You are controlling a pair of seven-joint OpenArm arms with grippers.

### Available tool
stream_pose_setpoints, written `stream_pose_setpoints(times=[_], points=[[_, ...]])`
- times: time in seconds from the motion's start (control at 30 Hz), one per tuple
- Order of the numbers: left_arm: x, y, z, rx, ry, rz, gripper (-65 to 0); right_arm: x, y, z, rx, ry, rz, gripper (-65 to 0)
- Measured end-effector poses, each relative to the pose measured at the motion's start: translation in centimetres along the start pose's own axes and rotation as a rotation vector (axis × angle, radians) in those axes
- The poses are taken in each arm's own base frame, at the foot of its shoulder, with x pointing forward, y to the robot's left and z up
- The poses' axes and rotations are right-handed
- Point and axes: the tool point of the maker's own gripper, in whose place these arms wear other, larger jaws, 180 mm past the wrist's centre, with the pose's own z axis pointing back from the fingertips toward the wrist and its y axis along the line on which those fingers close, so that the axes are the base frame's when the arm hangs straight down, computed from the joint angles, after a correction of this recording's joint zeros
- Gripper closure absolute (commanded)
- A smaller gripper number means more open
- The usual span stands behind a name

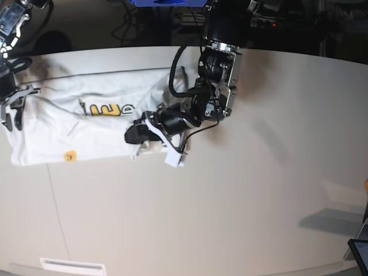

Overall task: Fold the T-shirt properly
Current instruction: 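Carry the strip end over the strip and lay it near the right gripper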

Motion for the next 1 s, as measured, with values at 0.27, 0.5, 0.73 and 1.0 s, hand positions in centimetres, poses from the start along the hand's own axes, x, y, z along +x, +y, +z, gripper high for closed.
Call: stream_pose_setpoints(times=[0.27, 0.5, 0.73, 1.0], points=[[-0.6, 0.5, -0.2, 0.008, 0.016, 0.016, 0.0, 0.0, 0.0, 0.0, 0.0, 0.0, 0.0, -16.0], [0.9, 0.1, -0.4, 0.0, -0.047, -0.003, 0.0, -0.2, 0.3, 0.0, 0.001, 0.0, -0.012, -16.0], [0.1, -1.3, -1.2, -0.031, -0.018, -0.028, 0.0, -0.4, 0.6, 0.0, 0.004, 0.004, -0.019, -16.0], [0.9, -1.1, -1.5, -0.028, -0.025, -0.033, 0.0, -0.4, 0.6, 0.0, 0.005, 0.004, -0.019, -16.0]])
